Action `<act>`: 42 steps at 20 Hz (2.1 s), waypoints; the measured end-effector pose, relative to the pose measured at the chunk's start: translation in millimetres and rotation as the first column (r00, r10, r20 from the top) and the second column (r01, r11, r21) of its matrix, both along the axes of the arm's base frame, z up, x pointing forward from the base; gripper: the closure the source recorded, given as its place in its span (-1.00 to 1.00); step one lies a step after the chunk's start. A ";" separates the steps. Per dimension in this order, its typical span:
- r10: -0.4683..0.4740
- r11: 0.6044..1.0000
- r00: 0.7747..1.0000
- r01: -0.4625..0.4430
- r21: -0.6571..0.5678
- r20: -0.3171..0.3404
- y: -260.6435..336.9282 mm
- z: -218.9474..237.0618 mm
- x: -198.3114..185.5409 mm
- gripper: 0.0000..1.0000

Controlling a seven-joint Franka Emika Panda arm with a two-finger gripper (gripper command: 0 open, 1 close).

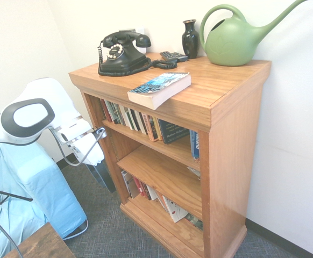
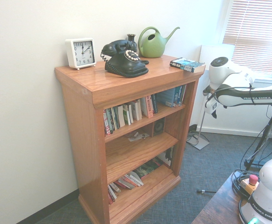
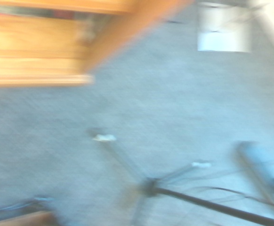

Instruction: Shelf the books

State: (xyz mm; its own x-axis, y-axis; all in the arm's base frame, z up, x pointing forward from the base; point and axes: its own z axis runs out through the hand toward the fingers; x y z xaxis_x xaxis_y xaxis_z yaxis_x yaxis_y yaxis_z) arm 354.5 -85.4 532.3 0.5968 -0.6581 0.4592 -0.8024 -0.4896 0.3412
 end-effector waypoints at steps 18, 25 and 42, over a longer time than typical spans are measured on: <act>-0.048 0.747 0.974 -0.113 -0.655 -0.223 33.7 64.4 68.0 -1.00; -0.030 0.700 0.972 -0.147 -0.699 -0.235 63.6 69.2 121.8 -1.00; 0.022 0.704 0.977 -0.165 -0.691 -0.211 41.1 69.5 186.5 -1.00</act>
State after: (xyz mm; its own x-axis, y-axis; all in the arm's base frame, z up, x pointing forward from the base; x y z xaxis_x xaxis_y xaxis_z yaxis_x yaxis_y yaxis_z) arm 541.0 -44.2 601.8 0.7530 -0.1242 0.6462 -0.6579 -0.1203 0.7434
